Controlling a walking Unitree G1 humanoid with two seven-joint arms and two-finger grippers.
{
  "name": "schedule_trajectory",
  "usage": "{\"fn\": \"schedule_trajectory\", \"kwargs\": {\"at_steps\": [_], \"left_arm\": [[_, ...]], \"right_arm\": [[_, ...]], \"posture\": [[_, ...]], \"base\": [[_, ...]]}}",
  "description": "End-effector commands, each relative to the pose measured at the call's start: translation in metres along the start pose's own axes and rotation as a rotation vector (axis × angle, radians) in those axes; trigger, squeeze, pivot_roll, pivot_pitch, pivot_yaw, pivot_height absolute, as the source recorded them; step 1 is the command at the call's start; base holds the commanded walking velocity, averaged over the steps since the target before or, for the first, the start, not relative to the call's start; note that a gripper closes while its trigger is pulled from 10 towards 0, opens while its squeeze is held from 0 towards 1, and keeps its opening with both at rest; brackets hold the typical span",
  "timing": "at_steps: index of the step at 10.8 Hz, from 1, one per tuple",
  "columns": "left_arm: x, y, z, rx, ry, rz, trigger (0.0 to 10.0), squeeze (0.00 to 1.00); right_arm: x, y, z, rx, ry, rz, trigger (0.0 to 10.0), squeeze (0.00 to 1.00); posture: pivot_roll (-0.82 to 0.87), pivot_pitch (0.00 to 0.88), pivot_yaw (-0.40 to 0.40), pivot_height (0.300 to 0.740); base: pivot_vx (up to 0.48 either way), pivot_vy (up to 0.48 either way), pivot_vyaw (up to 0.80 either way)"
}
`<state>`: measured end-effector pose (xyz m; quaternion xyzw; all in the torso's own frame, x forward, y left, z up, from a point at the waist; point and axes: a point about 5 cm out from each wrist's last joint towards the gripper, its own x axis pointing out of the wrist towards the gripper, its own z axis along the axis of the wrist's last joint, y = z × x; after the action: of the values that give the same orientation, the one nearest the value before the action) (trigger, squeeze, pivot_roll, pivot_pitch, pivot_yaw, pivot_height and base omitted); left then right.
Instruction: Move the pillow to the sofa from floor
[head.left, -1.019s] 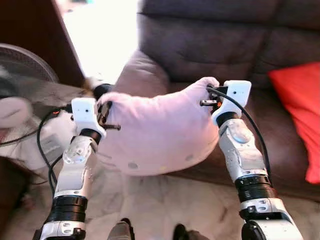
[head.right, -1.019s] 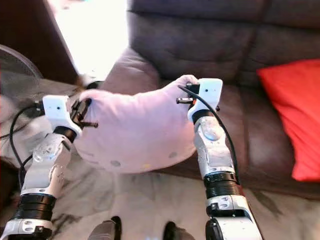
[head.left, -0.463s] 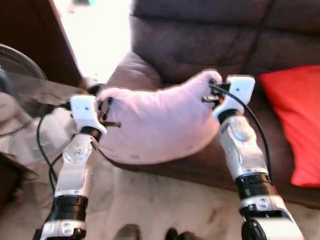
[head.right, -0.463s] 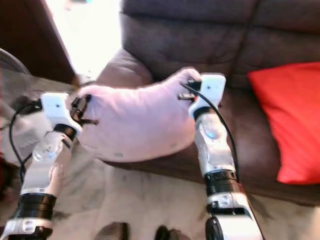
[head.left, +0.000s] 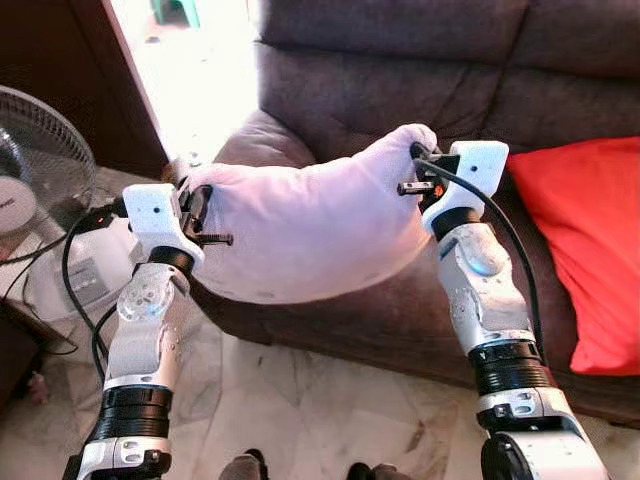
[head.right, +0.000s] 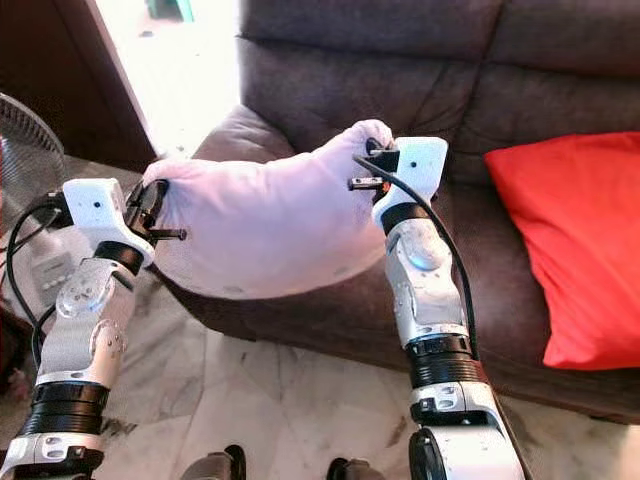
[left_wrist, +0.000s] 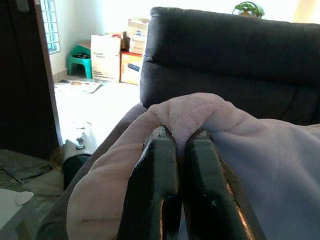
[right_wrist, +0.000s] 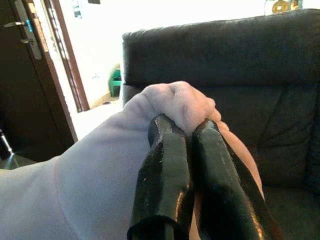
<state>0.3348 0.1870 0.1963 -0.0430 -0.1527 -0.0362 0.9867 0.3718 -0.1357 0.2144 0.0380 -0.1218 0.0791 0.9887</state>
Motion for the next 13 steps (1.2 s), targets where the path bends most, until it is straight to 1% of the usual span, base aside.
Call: {"fn": "schedule_trajectory", "kwargs": {"at_steps": [1,4,5,6,7,8,13], "left_arm": [[0.001,-0.001,0.013,-0.011,-0.076,-0.003,10.0,0.00],[0.003,-0.005,0.014,0.008,-0.080,-0.008,10.0,0.00],[0.003,-0.006,0.014,0.012,-0.077,-0.016,10.0,0.00],[0.003,-0.006,0.014,0.015,-0.075,-0.018,10.0,0.00],[0.003,-0.006,0.014,0.017,-0.074,-0.020,10.0,0.00],[0.002,-0.006,0.014,0.017,-0.073,-0.023,10.0,0.00],[0.003,-0.006,0.014,0.025,-0.071,-0.029,10.0,0.00]], "right_arm": [[0.003,0.007,0.013,-0.007,-0.056,0.033,10.0,0.00],[0.003,0.007,0.012,-0.011,-0.049,0.031,10.0,0.00],[0.004,0.001,0.012,-0.002,-0.042,-0.017,10.0,0.00],[0.006,-0.004,0.010,0.021,-0.020,-0.053,10.0,0.00],[0.005,-0.004,0.011,0.022,-0.033,-0.051,10.0,0.00],[0.004,-0.004,0.011,0.010,-0.037,-0.046,10.0,0.00],[0.004,-0.001,0.010,0.013,-0.036,-0.042,10.0,0.00]], "posture": [[0.18,0.139,-0.016,0.740],[0.18,0.143,-0.017,0.740],[0.18,0.144,-0.016,0.740],[0.18,0.144,-0.016,0.740],[0.18,0.144,-0.016,0.740],[0.18,0.144,-0.015,0.740],[0.18,0.147,-0.015,0.740]], "base": [[0.000,0.000,0.00],[0.000,0.000,0.00],[0.000,0.000,0.00],[0.000,0.000,-0.79],[0.000,0.000,-0.78],[0.000,0.000,0.00],[0.255,0.000,0.00]]}}
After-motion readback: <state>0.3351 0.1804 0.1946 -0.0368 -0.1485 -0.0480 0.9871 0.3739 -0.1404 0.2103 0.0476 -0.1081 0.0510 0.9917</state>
